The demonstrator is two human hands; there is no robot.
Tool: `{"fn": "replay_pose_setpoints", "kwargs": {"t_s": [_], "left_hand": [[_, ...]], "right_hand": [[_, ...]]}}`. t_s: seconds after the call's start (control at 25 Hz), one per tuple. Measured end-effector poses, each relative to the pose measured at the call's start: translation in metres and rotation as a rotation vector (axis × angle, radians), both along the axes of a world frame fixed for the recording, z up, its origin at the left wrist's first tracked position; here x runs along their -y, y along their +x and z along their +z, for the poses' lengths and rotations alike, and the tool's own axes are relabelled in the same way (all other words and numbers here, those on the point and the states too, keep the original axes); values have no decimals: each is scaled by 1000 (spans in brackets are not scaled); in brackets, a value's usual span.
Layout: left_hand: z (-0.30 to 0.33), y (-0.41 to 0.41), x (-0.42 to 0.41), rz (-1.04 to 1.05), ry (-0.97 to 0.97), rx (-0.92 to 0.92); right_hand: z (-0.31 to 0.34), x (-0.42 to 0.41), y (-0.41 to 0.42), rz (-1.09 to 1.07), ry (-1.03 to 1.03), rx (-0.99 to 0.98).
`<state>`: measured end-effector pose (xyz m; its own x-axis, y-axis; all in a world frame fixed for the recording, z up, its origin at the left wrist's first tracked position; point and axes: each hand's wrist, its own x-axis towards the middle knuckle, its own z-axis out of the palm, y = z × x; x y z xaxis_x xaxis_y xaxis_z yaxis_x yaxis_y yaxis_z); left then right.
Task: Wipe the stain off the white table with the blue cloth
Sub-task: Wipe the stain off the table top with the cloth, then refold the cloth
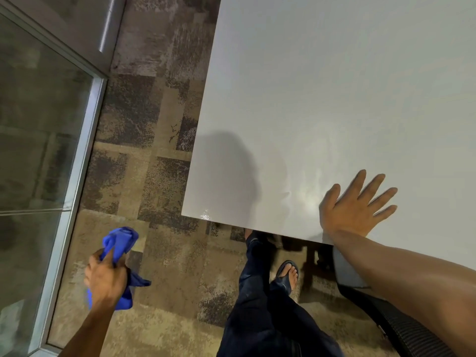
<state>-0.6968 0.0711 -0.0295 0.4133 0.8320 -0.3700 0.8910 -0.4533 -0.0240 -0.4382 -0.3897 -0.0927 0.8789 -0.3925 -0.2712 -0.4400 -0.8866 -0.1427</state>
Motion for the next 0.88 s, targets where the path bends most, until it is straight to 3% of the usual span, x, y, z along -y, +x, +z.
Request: {"fn": "replay_pose_setpoints", "kwargs": {"t_s": [0.2,0.32,0.44,0.52,0.68,0.88], "left_hand": [[0,-24,36,155,-355,381],[18,-12,74,424,-563,590],[49,-6,109,703,-807,919],[66,-9,126,787,-993,1064],[104,-8,163,911,-1295,1100],[143,-2,200,933,-1476,1226]], "right_hand": [[3,-1,1,18,26,-15],[4,-1,0,20,49,-63],[15,2,5,82,86,-106],[23,12,12,131,115,-170],[42,34,25,178,215,-247],[101,10,0,184,698,-184]]}}
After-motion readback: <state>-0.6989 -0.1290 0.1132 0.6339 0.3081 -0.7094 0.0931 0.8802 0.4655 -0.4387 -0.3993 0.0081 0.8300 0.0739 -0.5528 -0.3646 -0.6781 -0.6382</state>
